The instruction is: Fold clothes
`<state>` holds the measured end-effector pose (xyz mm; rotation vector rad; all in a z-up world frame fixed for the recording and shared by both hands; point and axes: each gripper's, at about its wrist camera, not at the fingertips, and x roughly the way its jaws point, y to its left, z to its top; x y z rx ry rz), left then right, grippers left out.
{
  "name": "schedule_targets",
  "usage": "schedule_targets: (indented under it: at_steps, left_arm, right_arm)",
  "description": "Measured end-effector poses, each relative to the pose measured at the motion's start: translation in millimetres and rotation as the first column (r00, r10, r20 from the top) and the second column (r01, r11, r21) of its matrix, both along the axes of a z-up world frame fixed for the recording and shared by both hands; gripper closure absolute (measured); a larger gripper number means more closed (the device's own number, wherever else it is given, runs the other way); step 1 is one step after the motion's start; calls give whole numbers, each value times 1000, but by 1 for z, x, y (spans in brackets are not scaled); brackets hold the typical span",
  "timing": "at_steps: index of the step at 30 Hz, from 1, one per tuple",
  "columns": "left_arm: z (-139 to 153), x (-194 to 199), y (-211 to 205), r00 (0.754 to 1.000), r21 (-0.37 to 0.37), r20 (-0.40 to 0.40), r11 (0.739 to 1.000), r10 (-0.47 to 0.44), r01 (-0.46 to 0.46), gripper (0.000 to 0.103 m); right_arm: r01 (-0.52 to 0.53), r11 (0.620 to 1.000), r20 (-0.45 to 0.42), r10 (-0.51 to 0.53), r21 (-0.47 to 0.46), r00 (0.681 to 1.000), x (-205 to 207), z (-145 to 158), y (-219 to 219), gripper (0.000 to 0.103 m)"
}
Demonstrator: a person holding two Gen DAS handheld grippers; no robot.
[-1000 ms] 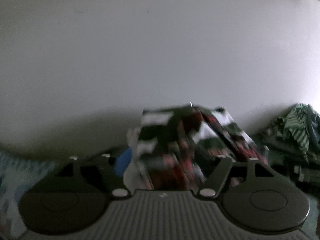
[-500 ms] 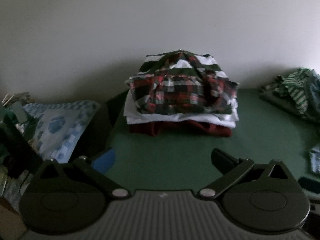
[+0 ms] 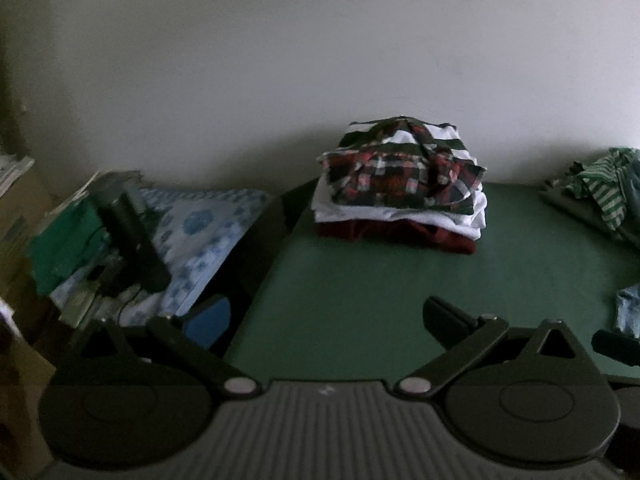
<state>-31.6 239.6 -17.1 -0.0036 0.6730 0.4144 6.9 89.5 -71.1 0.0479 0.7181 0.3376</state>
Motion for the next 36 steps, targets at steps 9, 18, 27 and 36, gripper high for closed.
schedule_targets:
  at_steps: [9, 18, 27, 36]
  left_arm:
    - [-5, -20, -3, 1000, -22, -17, 1000, -14, 13, 0]
    - [-1, -19, 28, 993, -59, -6, 991, -117, 116, 0]
    - [-3, -17, 44, 987, -83, -1, 983, -162, 162, 0]
    - [-2, -19, 51, 989, -111, -27, 984, -145, 141, 0]
  right_arm:
    - [-11, 999, 27, 13, -50, 1000, -12, 7, 12, 16]
    - [94, 995, -17, -95, -25, 995, -23, 16, 27, 14]
    - [213, 977, -69, -214, -24, 974, -29, 14, 36, 14]
    - [147, 985, -54, -152, -87, 987, -24, 19, 53, 14]
